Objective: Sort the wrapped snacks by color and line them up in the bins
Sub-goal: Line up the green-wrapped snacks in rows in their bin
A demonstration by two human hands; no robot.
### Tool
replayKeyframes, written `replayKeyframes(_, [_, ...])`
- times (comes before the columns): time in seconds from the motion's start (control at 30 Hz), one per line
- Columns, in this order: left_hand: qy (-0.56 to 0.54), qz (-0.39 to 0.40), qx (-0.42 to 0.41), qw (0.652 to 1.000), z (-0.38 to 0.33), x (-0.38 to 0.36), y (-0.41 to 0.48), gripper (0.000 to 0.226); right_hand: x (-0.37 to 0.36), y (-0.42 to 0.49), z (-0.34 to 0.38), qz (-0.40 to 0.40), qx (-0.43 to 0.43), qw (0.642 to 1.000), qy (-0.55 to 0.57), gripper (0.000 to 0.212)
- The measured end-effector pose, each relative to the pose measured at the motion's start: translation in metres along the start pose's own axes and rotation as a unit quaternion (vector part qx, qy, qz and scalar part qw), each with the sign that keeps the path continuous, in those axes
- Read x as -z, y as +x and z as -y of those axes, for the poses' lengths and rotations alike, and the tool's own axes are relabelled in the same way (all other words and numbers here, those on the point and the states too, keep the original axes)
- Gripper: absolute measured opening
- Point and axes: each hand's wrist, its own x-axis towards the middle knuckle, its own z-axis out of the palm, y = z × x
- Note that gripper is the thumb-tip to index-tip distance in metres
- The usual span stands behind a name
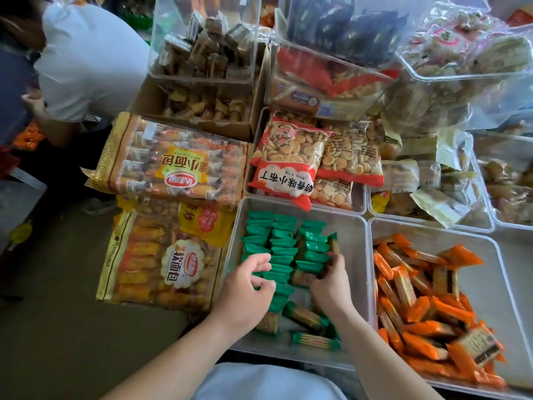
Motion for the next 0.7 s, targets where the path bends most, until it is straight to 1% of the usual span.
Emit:
replayKeyframes(0.07, [0.015, 0.016, 0.0, 1.0, 0.0, -0.003, 0.002, 0.047, -0.003, 0.002, 0.001, 0.005, 0.005, 1.0, 0.024, 0.088])
replayKeyframes(0.1, [0.024, 0.027, 0.001, 0.999, 0.001, -0.004, 0.003, 0.047, -0.004, 0.005, 0.001, 0.011, 0.004, 1.0, 0.025, 0.09])
replayKeyframes(0.2, [0.05, 0.055, 0.008, 0.997, 0.006, -0.008, 0.001, 0.047, -0.005, 0.008, 0.006, 0.056, 0.009, 0.998, 0.022, 0.08])
replayKeyframes(0.27, [0.064, 0.056, 0.01, 0.996, 0.008, -0.01, -0.001, 0.046, -0.006, 0.009, 0.005, 0.088, 0.017, 0.996, 0.03, 0.079])
replayKeyframes(0.33, [0.067, 0.048, 0.007, 0.997, 0.01, -0.01, -0.003, 0.045, -0.004, 0.007, 0.005, 0.093, 0.021, 0.995, 0.042, 0.079])
replayKeyframes(0.37, [0.063, 0.045, 0.006, 0.997, 0.012, -0.01, -0.004, 0.044, 0.0, 0.003, 0.006, 0.078, 0.026, 0.996, 0.037, 0.076])
replayKeyframes(0.4, [0.061, 0.043, 0.006, 0.997, 0.012, -0.01, -0.005, 0.043, 0.005, -0.002, 0.008, 0.045, 0.034, 0.998, 0.013, 0.067])
replayKeyframes(0.47, [0.065, 0.039, 0.003, 0.997, 0.013, -0.01, -0.008, 0.039, 0.016, -0.011, 0.006, -0.032, 0.059, 0.994, -0.089, 0.04])
replayKeyframes(0.5, [0.069, 0.039, 0.001, 0.997, 0.014, -0.011, -0.009, 0.038, 0.02, -0.015, 0.002, -0.023, 0.064, 0.986, -0.149, 0.031])
replayKeyframes(0.53, [0.07, 0.041, 0.002, 0.997, 0.015, -0.012, -0.011, 0.036, 0.021, -0.02, 0.0, 0.022, 0.061, 0.975, -0.212, 0.028])
replayKeyframes(0.57, [0.066, 0.045, 0.005, 0.997, 0.015, -0.014, -0.013, 0.035, 0.019, -0.024, -0.002, 0.08, 0.054, 0.958, -0.271, 0.03])
replayKeyframes(0.6, [0.061, 0.048, 0.008, 0.997, 0.016, -0.015, -0.015, 0.033, 0.015, -0.027, -0.005, 0.135, 0.044, 0.936, -0.323, 0.033])
replayKeyframes(0.63, [0.055, 0.053, 0.013, 0.997, 0.016, -0.017, -0.017, 0.032, 0.011, -0.028, -0.008, 0.171, 0.036, 0.914, -0.366, 0.036])
replayKeyframes(0.7, [0.042, 0.066, 0.026, 0.997, 0.017, -0.021, -0.02, 0.031, 0.004, -0.027, -0.014, 0.195, 0.033, 0.88, -0.431, 0.038])
